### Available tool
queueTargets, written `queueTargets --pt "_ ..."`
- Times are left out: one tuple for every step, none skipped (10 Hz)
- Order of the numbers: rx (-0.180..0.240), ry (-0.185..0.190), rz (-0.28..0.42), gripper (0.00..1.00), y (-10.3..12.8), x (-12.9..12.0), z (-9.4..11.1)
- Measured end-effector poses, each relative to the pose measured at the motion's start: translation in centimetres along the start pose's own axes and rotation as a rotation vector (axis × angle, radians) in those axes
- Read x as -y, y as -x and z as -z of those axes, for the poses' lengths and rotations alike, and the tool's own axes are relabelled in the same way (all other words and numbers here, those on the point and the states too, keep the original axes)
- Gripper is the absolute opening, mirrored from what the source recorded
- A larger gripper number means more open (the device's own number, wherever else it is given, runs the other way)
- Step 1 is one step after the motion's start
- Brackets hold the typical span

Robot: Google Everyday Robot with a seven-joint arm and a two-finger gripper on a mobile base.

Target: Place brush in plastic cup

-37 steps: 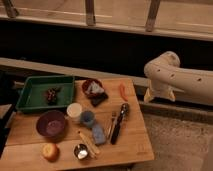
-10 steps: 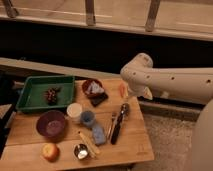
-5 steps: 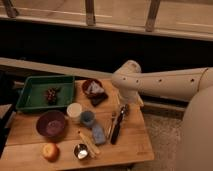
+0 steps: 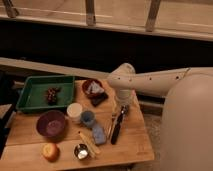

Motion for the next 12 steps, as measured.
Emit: queueTargets --pt "-0.004 0.006 -0.013 0.80 0.9 0.8 -0.3" --pt "-0.003 0.016 -0.020 0.80 1.7 1.1 -0.5" --pt "-0.004 0.024 -0.025 0.80 2.1 1.3 -0.6" --pt "-0.015 0.036 -0.038 0.80 2.8 1.6 -1.1" --pt "-0.032 0.043 -0.042 0.80 3.1 1.5 -1.6" --pt "-0.056 0.044 -0.043 0.80 3.4 1.2 -2.6" --pt "-0.079 0.045 -0.043 0.80 3.4 0.7 -3.3" --pt "-0.105 0.040 -0.046 0.80 3.3 0.5 -4.2" --pt "-0.123 0.039 -0.049 0.80 3.2 0.4 -4.8" --pt "-0.147 0.032 -0.056 0.80 3.0 0.3 -5.4" --pt "-0.171 0.021 -0.064 0.80 2.7 0.1 -5.9" --pt "-0.184 0.015 -0.071 0.80 2.5 0.1 -6.2"
